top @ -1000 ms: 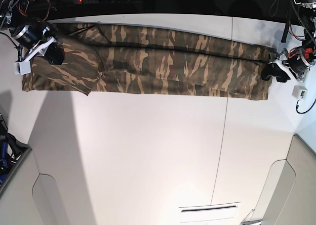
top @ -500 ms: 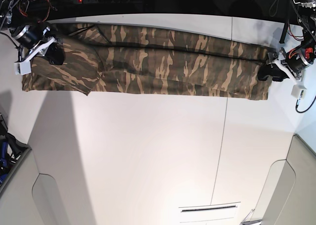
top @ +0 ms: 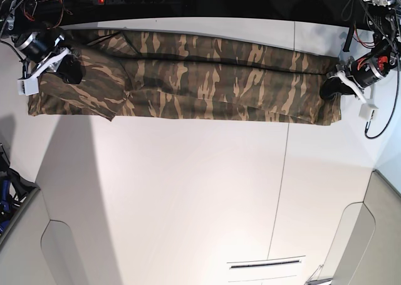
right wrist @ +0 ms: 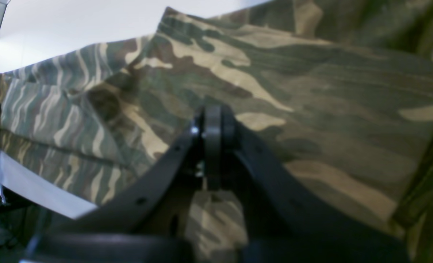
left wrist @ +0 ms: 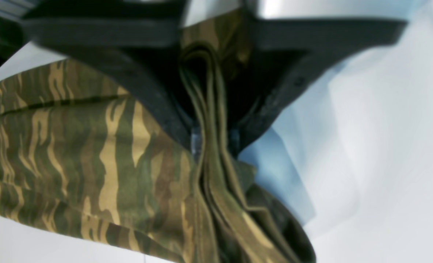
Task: Fold the T-shirt properly
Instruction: 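Grasp the strip ends with both grippers, then carry the strip end with the left gripper toward the right gripper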
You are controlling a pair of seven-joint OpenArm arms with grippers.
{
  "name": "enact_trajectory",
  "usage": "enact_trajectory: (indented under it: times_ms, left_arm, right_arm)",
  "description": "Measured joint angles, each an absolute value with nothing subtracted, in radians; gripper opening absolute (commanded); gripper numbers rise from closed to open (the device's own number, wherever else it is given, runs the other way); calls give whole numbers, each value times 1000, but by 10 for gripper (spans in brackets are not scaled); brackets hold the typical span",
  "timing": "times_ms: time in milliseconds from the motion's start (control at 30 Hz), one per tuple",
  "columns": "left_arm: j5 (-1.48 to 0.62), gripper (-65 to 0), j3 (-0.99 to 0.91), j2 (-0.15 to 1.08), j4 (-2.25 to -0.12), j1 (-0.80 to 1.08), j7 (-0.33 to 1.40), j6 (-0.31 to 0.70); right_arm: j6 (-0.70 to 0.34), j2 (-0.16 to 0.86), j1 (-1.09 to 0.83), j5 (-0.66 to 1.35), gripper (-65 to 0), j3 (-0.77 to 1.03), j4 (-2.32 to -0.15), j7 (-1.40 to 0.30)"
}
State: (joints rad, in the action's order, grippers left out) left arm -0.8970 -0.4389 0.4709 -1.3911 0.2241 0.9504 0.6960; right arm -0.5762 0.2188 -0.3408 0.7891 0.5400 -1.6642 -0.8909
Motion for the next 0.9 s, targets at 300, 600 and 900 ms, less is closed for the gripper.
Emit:
enact_trajectory:
  times_ms: [300, 600, 900]
  left_arm:
    - [-896, -650, -435, 514, -1389, 185, 951, 693]
    - [-901, -650, -435, 637, -1389, 107, 992, 693]
    - [-1042, -650, -436, 659, -1611, 105, 1085, 692]
  right_arm:
    - [-576, 219, -318, 805, -650, 540, -1664, -913]
    - [-577, 219, -263, 858, -650, 540, -1665, -963]
    - [-577, 219, -260, 852, -650, 540, -1670, -963]
